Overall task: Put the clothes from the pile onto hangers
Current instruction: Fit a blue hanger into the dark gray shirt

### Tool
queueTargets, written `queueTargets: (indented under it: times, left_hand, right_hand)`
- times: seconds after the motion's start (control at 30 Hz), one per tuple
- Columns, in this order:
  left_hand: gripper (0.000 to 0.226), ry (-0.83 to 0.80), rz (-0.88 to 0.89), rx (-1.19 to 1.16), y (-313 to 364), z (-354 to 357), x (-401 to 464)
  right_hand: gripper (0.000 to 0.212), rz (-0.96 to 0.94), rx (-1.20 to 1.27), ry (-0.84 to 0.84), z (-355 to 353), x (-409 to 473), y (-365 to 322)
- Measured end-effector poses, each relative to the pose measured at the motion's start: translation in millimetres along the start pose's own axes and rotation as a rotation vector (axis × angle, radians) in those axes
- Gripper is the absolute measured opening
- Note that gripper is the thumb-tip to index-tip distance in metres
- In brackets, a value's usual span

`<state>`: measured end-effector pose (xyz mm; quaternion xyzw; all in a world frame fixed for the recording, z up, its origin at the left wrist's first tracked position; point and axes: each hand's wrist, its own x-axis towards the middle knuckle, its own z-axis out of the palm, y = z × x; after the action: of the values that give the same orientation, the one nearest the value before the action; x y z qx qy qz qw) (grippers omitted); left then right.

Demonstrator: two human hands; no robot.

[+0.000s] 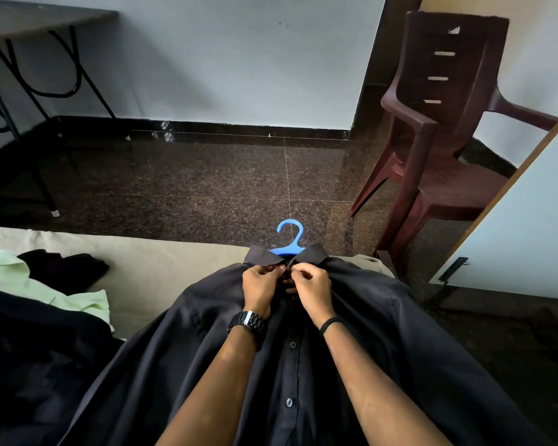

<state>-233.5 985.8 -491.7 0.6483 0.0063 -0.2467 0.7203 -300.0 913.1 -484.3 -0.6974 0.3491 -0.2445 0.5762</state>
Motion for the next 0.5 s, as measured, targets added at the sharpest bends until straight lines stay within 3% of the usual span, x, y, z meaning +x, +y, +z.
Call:
queueTargets:
  times: [0.3,0.5]
  left_hand:
    - [0.011,-0.099,0.173,0.114,-5.1,-4.8,-6.3]
    - [0.018,-0.19,0.188,0.109,0.3,-4.4,-12.9]
  right_hand:
    - [0.006,0.071,0.127,-0.097,-4.5,6.7,-4.4]
    - [0.005,0.162,0.164,-0.144,-7.2,9.3,-14.5]
